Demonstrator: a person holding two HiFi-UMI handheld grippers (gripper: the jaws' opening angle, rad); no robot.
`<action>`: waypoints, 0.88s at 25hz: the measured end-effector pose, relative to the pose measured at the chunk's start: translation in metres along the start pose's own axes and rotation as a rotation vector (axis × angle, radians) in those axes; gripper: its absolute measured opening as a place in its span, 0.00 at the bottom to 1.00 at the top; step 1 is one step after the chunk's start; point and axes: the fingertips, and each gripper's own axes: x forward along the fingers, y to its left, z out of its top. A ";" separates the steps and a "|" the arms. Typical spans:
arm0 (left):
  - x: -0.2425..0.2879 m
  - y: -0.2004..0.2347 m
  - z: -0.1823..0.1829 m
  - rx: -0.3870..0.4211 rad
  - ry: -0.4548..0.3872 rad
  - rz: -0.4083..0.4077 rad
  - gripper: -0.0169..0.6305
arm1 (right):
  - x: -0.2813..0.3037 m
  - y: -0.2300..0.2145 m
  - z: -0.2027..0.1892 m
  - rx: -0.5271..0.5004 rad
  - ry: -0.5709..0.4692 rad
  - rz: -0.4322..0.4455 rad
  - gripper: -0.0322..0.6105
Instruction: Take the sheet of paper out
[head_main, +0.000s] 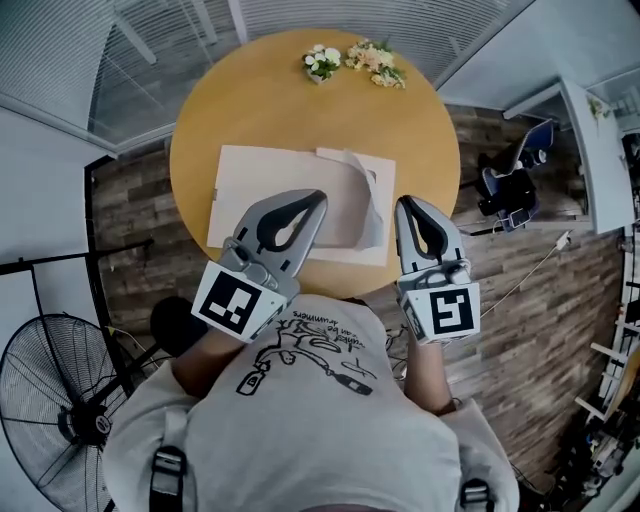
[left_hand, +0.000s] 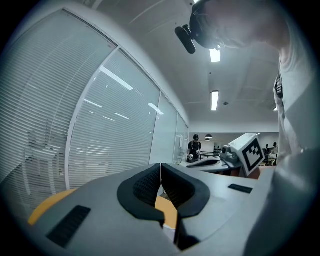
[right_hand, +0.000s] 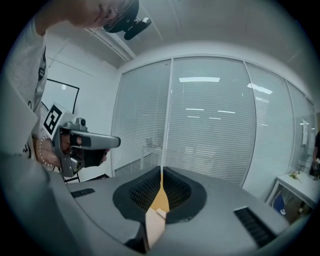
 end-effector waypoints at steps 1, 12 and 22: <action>0.000 0.000 0.003 -0.004 -0.017 0.000 0.06 | 0.004 -0.002 -0.009 0.007 0.018 -0.001 0.09; -0.004 0.009 -0.005 0.005 0.026 0.017 0.06 | 0.043 -0.011 -0.101 0.056 0.226 -0.010 0.16; -0.006 0.011 -0.003 0.005 0.017 0.027 0.06 | 0.058 -0.011 -0.176 0.068 0.381 -0.011 0.21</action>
